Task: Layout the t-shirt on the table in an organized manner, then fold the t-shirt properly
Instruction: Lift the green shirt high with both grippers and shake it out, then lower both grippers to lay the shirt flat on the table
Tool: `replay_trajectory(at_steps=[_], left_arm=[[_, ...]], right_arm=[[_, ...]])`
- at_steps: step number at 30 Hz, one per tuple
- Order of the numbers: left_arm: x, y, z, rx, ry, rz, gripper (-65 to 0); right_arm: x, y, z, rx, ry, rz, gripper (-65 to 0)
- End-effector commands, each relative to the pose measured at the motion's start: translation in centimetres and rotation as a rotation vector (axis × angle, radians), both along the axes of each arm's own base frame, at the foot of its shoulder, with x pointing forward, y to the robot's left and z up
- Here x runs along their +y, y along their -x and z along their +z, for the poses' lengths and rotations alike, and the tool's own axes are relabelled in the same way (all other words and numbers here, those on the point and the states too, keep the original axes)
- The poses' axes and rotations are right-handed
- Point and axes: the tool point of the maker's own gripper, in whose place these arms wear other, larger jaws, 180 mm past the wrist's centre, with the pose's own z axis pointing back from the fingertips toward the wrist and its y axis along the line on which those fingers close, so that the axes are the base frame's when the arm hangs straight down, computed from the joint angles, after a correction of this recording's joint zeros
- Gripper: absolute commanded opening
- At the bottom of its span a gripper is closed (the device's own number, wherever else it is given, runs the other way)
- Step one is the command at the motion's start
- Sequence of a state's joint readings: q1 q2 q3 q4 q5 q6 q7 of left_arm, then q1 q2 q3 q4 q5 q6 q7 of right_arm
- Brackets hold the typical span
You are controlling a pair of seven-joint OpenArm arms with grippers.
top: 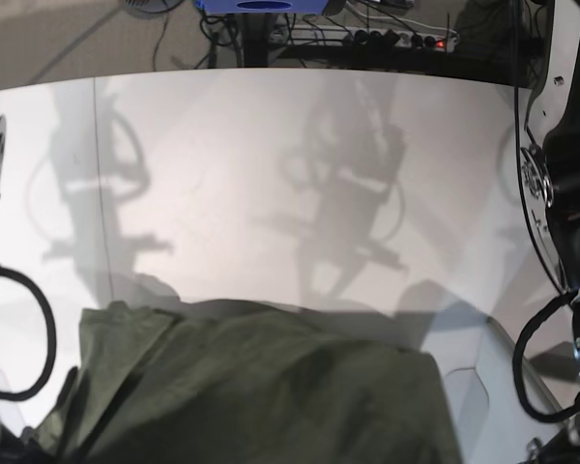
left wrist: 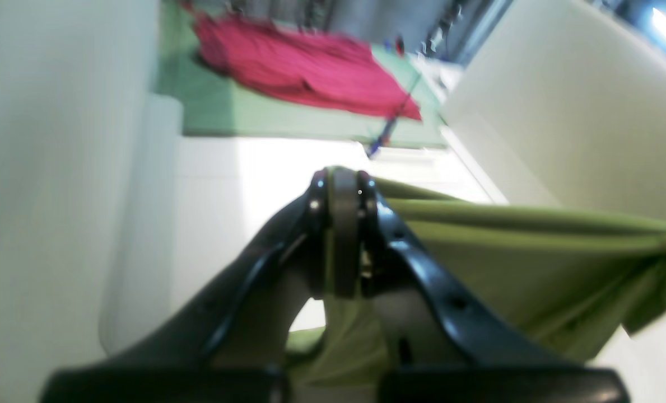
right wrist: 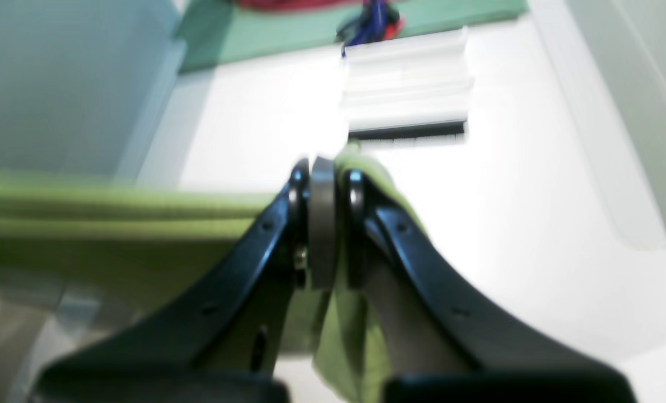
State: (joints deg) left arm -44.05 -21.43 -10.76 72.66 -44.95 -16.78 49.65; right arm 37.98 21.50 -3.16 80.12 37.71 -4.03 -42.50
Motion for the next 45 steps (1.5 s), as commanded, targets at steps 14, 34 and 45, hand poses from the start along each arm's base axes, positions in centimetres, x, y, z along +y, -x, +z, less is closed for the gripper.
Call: replay_trajectory(at_steps=[14, 34, 45], left_arm=[[-1.8, -6.8, 14.7, -0.298, -0.072, 0.057, -65.0], [-0.6, 7.4, -14.7, 0.198, -0.284, -0.031, -65.0], [2.3, 17.4, -27.8, 0.511, -0.473, -0.034, -65.0]], right_arm=[[-6.6, -4.2, 16.7, -0.413, 0.107, -0.048, -65.0], [1.1, 7.7, -15.6, 0.247, 0.013, 0.048, -65.0], [5.8, 17.3, -26.7, 0.497, -0.097, 0.076, -65.0]])
